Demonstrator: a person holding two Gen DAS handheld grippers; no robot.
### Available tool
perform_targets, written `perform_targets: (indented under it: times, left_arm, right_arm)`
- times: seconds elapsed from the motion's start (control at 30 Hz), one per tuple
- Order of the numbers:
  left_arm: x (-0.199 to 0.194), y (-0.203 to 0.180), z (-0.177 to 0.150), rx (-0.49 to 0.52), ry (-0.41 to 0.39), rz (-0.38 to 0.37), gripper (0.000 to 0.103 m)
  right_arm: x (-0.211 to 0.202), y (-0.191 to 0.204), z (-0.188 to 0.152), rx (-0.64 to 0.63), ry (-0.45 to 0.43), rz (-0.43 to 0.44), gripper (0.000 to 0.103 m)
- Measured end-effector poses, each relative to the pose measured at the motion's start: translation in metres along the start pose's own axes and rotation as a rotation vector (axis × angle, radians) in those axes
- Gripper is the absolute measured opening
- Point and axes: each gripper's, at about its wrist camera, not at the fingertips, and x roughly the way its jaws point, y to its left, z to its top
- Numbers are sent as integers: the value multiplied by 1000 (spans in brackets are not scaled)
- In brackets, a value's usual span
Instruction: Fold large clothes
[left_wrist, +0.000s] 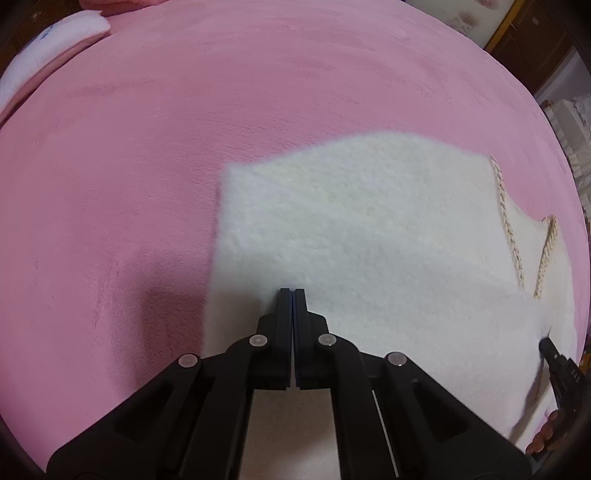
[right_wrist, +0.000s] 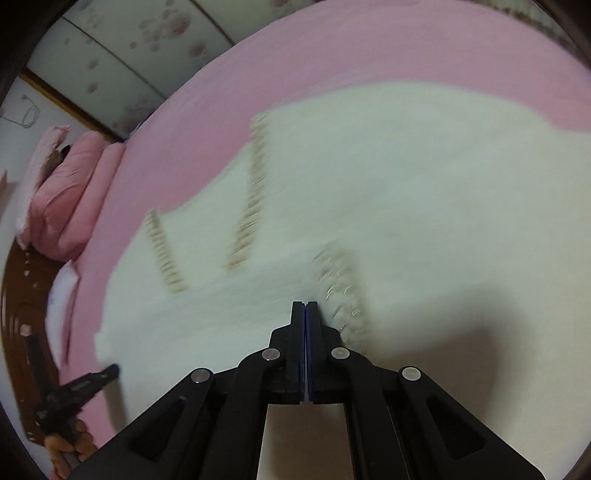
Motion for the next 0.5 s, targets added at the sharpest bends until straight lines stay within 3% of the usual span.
perform_targets:
  times: [0.1,0.17,0.3,0.37,0.43,0.5]
  left_arm:
    - [-5,-7,1,29,9,27,1]
    - [-12,12,-3,54,14,55,1]
    - [-32,10,-24,30,81,15,4]
    - [-35,9,-38,31,111,13,15]
    - [-40,7,-56,49,146,32,47]
    - [-46,4,-71,75,155,56,59]
  right_arm:
    - [-1,16,-6,-35,-14,-92,0]
    - [1,47,-15,-57,-21,-167,0]
    - [-27,68,-32,37,5,-134,5]
    - [-52,79,-53,80,38,-108,10]
    - [-77,80,-74,104,75,-112,18]
    - [-92,80,-98,121,100,-122,29]
